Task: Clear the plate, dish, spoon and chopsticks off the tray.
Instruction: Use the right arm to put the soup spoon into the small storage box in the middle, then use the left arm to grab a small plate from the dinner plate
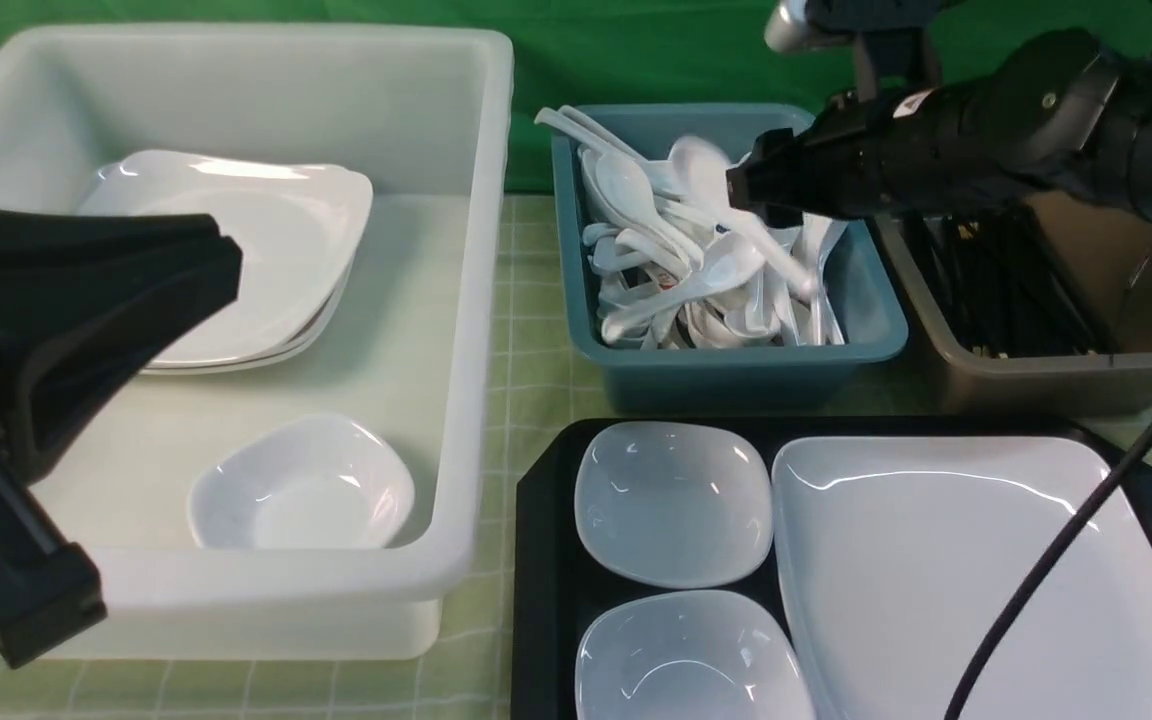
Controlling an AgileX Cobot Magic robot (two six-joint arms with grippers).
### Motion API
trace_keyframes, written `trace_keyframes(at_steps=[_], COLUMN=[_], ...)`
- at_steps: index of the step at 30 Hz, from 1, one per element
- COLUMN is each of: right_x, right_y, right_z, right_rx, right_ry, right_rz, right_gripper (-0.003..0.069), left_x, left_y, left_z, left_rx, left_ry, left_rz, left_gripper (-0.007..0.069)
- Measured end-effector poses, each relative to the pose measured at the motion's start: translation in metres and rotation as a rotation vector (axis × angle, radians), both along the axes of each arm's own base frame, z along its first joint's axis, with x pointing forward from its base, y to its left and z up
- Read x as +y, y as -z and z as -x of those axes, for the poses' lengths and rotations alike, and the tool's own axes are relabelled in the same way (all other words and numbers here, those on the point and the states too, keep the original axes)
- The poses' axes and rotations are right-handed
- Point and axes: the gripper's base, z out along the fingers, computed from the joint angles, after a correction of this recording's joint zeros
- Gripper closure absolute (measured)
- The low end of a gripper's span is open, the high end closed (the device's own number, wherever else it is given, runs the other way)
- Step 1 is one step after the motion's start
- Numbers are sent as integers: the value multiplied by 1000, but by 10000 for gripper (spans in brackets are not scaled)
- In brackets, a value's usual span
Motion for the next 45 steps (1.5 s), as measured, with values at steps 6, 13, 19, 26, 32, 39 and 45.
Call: trace_keyframes(at_steps=[6, 13, 19, 26, 32, 39, 45], right_x=[-11, -29, -39, -74, -100, -117, -128], right_y=[-38, -61, -40, -19, -25, -45, -55], right_z=[34, 102, 173, 247, 291, 323, 343], right_rx=[103, 315, 399, 407, 277, 93, -5], right_ry=[-93, -125, -124, -62, -16, 6, 21], right_rz=[138, 307, 450, 481, 398, 298, 240], right_gripper=[258, 448, 464, 464, 464, 464, 463], left_x=[0, -6, -23, -76, -149, -226, -259], left_y=[0, 9, 36, 70, 107, 151, 191], left_z=[0, -10, -30, -42, -39, -35, -56], left_rx=[1, 84, 287, 468, 595, 701, 705], left_ry=[0, 13, 93, 270, 346, 372, 298], left_rz=[0, -18, -122, -301, -538, -662, -762], left_gripper=[604, 604, 604, 615, 622, 511, 216])
